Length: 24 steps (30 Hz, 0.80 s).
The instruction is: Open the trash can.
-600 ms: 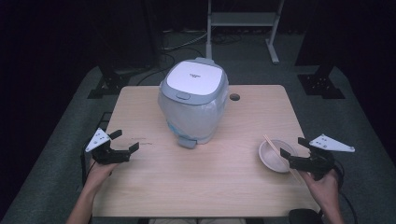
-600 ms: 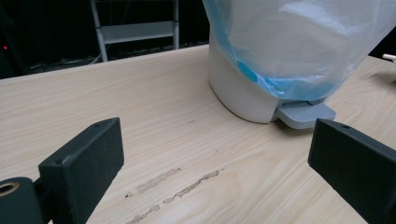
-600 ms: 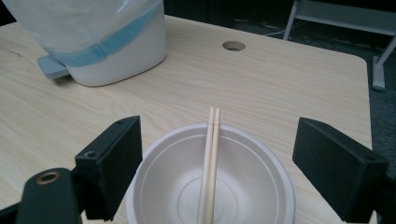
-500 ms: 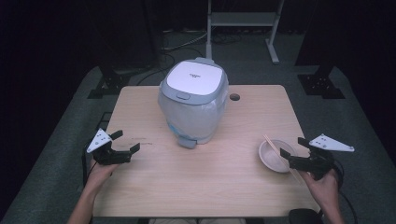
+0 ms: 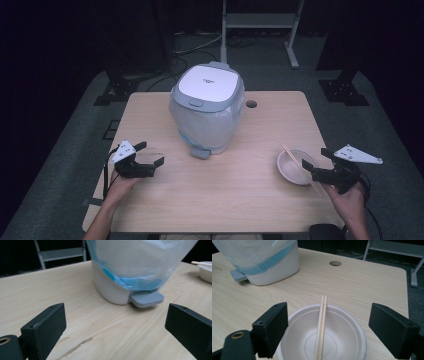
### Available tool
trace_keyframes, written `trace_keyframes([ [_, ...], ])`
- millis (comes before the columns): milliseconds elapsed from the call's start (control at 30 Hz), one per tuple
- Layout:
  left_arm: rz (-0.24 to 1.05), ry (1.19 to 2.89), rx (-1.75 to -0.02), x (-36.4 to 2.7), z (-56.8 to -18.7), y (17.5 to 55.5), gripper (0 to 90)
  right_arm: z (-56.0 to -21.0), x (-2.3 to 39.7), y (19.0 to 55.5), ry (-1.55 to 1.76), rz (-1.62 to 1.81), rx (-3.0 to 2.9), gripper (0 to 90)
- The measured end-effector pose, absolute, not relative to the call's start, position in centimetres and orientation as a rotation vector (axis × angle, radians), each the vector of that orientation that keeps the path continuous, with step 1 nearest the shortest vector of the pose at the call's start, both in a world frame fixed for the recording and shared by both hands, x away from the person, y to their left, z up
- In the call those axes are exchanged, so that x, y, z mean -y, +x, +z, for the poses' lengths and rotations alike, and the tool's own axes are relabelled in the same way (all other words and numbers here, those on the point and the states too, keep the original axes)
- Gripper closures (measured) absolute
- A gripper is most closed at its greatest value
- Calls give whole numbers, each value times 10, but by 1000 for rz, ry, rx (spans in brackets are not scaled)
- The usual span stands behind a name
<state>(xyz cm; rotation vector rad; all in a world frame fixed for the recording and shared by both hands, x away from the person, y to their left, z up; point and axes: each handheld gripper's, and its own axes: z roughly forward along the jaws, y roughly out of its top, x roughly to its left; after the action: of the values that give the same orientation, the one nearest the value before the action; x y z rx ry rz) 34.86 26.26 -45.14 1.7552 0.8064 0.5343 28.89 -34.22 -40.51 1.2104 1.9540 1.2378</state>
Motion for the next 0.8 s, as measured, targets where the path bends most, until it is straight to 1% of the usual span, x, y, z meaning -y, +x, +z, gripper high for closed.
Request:
trace_keyframes([
  [433, 496, 1818, -755, -220, -460, 353, 26, -405, 340, 288, 1200, 1240, -1960, 147],
  [800, 504, 1854, -757, -184, -465, 360, 26, -405, 338, 288, 1188, 1240, -1970, 147],
])
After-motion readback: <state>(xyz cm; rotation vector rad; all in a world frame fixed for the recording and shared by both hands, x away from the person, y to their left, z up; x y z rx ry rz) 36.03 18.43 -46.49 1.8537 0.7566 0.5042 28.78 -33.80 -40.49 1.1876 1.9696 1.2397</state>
